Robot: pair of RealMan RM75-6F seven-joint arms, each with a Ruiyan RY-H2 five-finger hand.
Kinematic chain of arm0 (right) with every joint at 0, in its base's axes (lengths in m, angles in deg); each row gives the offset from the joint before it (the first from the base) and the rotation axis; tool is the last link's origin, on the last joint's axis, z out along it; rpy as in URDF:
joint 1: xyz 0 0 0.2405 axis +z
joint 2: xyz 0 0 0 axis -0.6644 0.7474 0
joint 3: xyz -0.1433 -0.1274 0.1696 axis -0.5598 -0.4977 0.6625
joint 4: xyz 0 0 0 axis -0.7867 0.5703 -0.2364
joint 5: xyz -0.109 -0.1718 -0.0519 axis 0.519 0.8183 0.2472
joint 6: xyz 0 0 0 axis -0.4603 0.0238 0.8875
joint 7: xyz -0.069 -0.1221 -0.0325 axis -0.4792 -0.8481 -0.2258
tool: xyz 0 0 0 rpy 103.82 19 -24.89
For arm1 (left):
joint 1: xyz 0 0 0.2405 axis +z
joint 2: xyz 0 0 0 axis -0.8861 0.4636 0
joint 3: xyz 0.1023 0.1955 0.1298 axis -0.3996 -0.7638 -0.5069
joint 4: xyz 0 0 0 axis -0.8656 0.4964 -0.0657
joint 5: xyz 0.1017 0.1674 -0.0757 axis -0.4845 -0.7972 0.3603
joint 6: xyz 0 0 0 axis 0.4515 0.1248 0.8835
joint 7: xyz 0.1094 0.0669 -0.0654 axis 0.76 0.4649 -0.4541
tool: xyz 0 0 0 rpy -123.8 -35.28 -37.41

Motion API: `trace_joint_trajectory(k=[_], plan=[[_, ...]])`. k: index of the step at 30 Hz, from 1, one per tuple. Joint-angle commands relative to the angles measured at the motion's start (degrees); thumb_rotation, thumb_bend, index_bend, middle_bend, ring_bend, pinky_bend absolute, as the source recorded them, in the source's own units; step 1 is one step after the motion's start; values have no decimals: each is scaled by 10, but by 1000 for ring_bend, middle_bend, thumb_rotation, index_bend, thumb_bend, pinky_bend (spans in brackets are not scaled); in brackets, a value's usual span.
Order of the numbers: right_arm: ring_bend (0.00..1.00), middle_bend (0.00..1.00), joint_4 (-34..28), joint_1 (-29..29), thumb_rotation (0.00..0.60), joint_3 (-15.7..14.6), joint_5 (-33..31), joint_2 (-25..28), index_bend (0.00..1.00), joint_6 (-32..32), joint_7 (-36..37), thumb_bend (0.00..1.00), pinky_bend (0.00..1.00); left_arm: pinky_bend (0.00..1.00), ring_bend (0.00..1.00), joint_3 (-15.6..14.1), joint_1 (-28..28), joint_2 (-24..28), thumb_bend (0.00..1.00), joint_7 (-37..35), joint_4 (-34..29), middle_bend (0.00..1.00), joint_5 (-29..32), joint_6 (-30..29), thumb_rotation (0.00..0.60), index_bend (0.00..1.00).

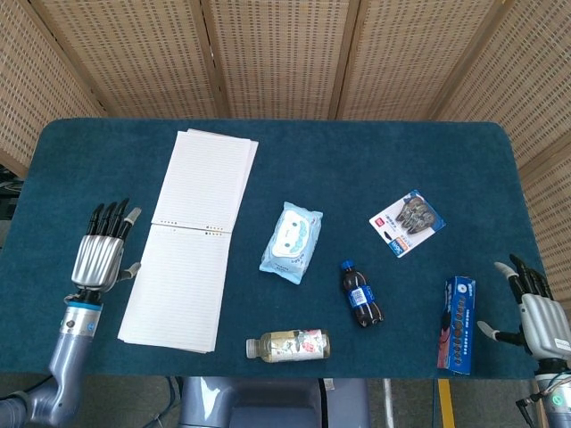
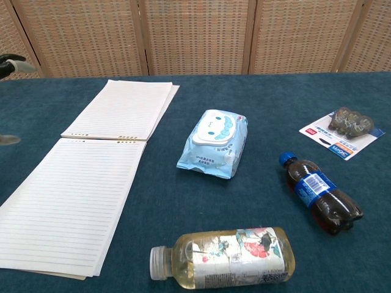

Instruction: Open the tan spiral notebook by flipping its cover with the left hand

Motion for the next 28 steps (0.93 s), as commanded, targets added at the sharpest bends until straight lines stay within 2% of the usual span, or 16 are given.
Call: trace_joint_trajectory(k=[1,12,17,28], plan=[[0,0,-1,0,600,0,0,0,110,0,0,156,0,0,0,-9,12,3,95,-9,-10,0,-8,-6,600,0],[0,0,-1,0,600,1,-6,1,110,-3,0,156,0,0,0,-43,69,2,99,-9,-31,0,-52,-60,600,0],[0,0,-3,0,600,1,-7,1,110,-5,-1,156,0,0,0,-54,93,-1,100,-8,-21,0,-70,-78,600,0],[0,0,-3,1,600,1,-10,1,110,-7,-5,156,0,0,0,-53,116,-6,100,-23,-3,0,-88,-86,600,0]])
